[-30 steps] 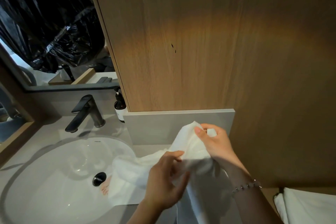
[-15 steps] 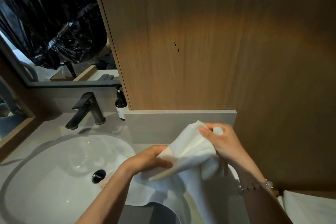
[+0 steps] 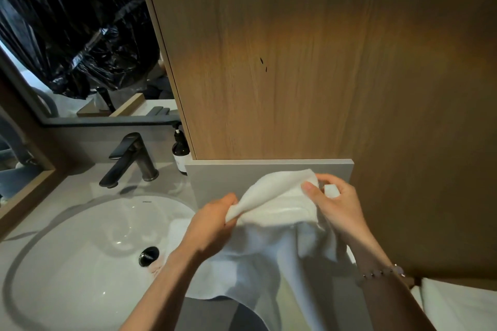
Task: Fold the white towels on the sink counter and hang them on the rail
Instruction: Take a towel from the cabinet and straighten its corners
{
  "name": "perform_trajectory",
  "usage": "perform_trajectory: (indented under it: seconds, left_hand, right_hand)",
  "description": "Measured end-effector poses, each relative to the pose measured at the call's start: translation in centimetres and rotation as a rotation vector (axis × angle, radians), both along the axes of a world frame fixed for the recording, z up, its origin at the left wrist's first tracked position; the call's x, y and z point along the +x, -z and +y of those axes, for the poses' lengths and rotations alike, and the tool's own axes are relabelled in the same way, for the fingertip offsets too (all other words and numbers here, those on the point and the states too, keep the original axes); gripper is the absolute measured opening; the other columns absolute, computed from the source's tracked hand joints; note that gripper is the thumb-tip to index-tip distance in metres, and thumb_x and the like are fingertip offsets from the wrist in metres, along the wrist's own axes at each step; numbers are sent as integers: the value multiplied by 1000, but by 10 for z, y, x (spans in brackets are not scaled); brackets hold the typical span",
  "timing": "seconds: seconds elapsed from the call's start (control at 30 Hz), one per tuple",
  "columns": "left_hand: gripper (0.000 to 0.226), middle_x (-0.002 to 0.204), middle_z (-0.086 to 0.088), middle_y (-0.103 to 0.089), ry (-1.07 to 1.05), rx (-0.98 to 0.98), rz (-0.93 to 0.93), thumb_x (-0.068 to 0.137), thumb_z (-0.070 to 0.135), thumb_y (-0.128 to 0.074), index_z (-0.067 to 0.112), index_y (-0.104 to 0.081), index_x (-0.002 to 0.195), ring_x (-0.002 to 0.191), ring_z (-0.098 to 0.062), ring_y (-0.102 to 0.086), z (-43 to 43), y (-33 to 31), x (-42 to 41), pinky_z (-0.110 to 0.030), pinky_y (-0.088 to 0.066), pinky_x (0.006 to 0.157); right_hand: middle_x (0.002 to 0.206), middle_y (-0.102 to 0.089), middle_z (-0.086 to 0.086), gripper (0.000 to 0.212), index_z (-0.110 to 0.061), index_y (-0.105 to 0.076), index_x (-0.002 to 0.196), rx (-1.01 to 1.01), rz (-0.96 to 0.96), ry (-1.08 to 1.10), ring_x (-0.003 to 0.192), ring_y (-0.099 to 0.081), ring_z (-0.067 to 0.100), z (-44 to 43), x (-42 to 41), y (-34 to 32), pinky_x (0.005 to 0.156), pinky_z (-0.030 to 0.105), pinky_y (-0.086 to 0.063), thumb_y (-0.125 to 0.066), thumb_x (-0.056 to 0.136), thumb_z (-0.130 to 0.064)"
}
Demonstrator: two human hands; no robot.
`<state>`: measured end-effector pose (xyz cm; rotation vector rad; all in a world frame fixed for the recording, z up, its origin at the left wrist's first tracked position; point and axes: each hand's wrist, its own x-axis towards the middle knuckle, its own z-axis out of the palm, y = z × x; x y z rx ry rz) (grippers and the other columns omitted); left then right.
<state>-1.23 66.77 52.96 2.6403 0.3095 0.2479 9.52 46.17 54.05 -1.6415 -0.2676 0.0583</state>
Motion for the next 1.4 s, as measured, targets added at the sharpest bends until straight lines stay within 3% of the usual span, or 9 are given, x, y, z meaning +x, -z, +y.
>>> perform_trajectory:
  seconds: [0.13,0.37,0.6,0.7,0.83,0.97,1.07,1.3,1.4]
  left_hand:
    - [23,60,1,-50,80,451,-340,65,3,-40,22,-36,75,50,-24,-47,-20,3,4,-21,-25,48]
    - [20,54,-1,-46,-29,652,-455,61,2,-37,18,-51,62,47,-22,-44,-61,8,11,-26,-28,44]
    - [13,63,-2,-51,-36,350,-435,57,8,-53,15,-51,68,51,-21,-49,-69,26,9,-24,-34,46]
    - [33,91,1,-54,65,-99,-385,69,28,-63,14,-52,97,70,-9,-50,-62,30,-6,-12,-39,63]
    - [26,90,-5,-60,-144,-753,-166,92,22,-56,12,-51,116,62,-2,-56,-44,10,-6,-12,-42,61]
    - [48,127,-8,-57,-345,-492,190,95,51,-37,16,-52,125,107,-21,-54,5,22,3,-28,-39,88]
    - [82,134,-11,-51,-328,-603,524,84,76,-22,16,-41,137,121,-27,-48,19,31,2,-37,-34,105]
    - [93,114,-9,-65,-294,-327,614,71,85,-27,8,-64,108,101,-25,-59,13,42,5,-37,-42,95]
    - [62,94,-8,-68,-336,-535,473,86,66,-43,9,-68,91,76,-17,-60,5,41,6,-25,-44,74]
  right_hand:
    - [107,-64,-9,56,-21,-62,116,-91,81,-43,99,-60,9,7,-10,2,87,25,-49,-80,69,-44]
    - [84,-74,-2,23,-15,-71,88,18,195,-168,83,-70,14,22,-20,6,75,27,-53,-79,73,-31]
    - [97,-70,1,10,-21,-67,95,-44,169,-169,93,-64,19,22,-15,16,86,29,-51,-66,86,-15]
    - [111,-66,11,20,-11,-65,109,-75,217,-193,103,-62,23,15,-10,19,94,36,-48,-62,91,-19]
    - [93,-72,-6,16,-20,-74,89,145,118,-372,87,-65,6,0,-10,13,77,18,-50,-62,80,-13]
    - [97,-73,-7,37,-8,-67,100,242,94,-432,90,-65,5,-6,-3,12,79,16,-50,-67,64,-16]
    - [94,-74,-4,35,-13,-69,98,249,99,-463,87,-67,6,-8,-4,12,75,15,-50,-67,63,-16]
    - [90,-74,-3,30,-14,-75,90,290,114,-527,83,-67,7,-7,-6,11,73,14,-49,-58,66,-6]
    - [95,-73,-1,27,-16,-76,88,260,119,-529,86,-67,9,-7,-6,12,75,15,-49,-61,67,-8]
